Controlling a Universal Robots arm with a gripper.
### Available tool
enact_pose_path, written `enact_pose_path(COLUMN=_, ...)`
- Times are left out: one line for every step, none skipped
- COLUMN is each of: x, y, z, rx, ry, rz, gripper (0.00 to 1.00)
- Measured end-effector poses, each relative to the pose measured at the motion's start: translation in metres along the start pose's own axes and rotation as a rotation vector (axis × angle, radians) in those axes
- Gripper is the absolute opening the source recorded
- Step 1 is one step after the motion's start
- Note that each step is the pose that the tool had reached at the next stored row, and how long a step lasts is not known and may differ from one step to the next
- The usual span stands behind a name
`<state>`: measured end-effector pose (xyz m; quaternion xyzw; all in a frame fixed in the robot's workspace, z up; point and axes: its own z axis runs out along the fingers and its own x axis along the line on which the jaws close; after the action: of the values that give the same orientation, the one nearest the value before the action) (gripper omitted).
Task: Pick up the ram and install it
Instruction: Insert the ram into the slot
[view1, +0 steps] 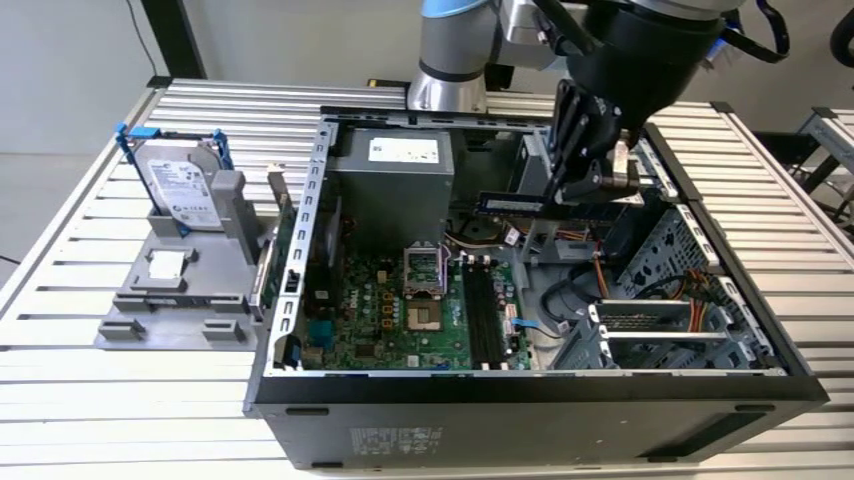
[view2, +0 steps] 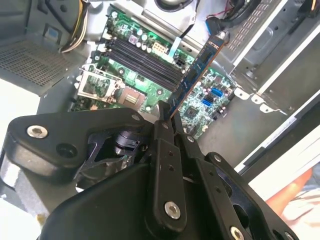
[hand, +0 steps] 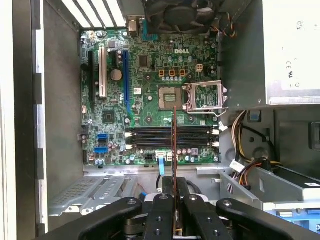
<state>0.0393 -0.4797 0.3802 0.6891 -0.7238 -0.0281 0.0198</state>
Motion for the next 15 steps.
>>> enact_pose_path(x=-0.0011, y=0.0, z=0.0, rx=0.0, ry=0.0001, rz=0.0, gripper=0.0)
enact_pose_path(x=-0.0024, y=0.0, z=0.0, rx=0.0, ry=0.0, rz=0.002, gripper=0.0)
enact_pose_path(x=-0.0034, y=0.0, z=0.0, rx=0.0001, ry=-0.0001, rz=0.004, gripper=0.0)
enact_pose_path(x=-0.0042, y=0.0001, z=0.0, rx=0.0001, ry=-0.0005, rz=0.008, gripper=0.0)
enact_pose_path(x=-0.005, y=0.0001, z=0.0, rx=0.0001, ry=-0.0007, rz=0.012, gripper=0.0)
enact_pose_path(x=-0.0057, y=0.0002, z=0.0001, rx=0.0002, ry=-0.0011, rz=0.017, gripper=0.0)
enact_pose_path(x=-0.0062, y=0.0002, z=0.0001, rx=0.0002, ry=-0.0016, rz=0.023, gripper=0.0)
enact_pose_path(x=-0.0068, y=0.0002, z=0.0001, rx=0.0003, ry=-0.0018, rz=0.029, gripper=0.0)
enact_pose_path(x=-0.0073, y=0.0002, z=0.0001, rx=0.0003, ry=-0.0022, rz=0.034, gripper=0.0)
enact_pose_path(x=-0.0079, y=0.0003, z=0.0002, rx=0.0004, ry=-0.0026, rz=0.04, gripper=0.0)
enact_pose_path(x=-0.0085, y=0.0003, z=0.0002, rx=0.0005, ry=-0.0029, rz=0.045, gripper=0.0)
enact_pose_path(x=-0.0091, y=0.0003, z=0.0002, rx=0.0005, ry=-0.0034, rz=0.051, gripper=0.0)
enact_pose_path(x=-0.0096, y=0.0003, z=0.0002, rx=0.0006, ry=-0.0038, rz=0.057, gripper=0.0)
enact_pose_path(x=-0.0101, y=0.0004, z=0.0002, rx=0.0006, ry=-0.0041, rz=0.063, gripper=0.0)
enact_pose_path(x=-0.0107, y=0.0004, z=0.0003, rx=0.0007, ry=-0.0046, rz=0.069, gripper=0.0)
